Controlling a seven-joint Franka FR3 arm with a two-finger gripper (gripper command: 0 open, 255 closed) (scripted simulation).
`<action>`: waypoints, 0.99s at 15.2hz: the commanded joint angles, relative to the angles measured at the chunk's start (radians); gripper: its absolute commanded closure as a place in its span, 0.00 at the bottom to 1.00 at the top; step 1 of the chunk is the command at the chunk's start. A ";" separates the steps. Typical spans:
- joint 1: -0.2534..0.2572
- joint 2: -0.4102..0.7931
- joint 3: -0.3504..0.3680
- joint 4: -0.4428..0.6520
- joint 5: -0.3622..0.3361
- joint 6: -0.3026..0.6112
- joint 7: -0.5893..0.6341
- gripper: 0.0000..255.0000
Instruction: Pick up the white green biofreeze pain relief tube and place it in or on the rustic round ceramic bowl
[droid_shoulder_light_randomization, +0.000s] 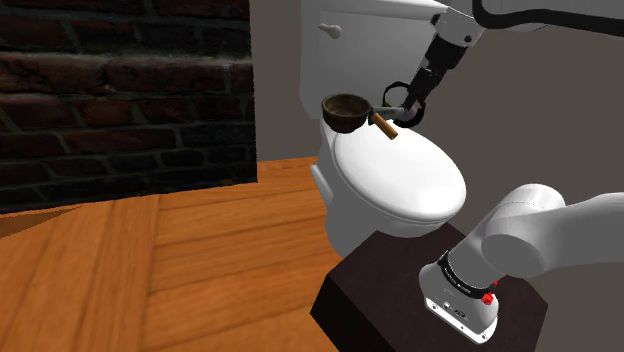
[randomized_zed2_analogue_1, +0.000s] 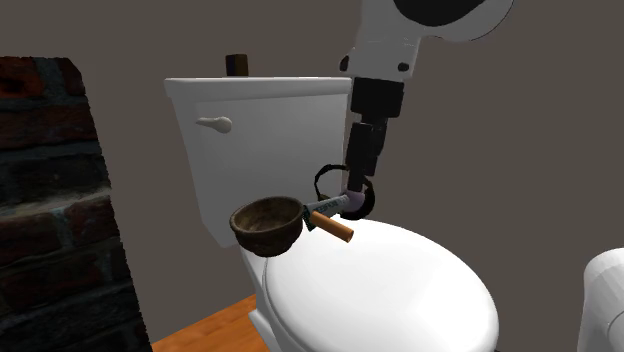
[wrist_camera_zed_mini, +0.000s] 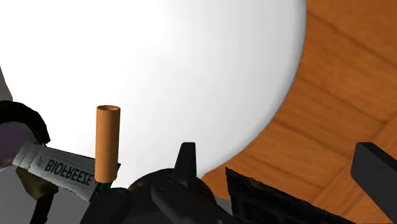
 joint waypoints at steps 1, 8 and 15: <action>0.005 0.049 -0.051 0.018 -0.033 0.013 -0.102 0.00; 0.037 0.260 -0.205 0.112 -0.105 0.083 -0.425 0.00; 0.066 0.536 -0.329 0.271 -0.093 0.158 -0.756 0.00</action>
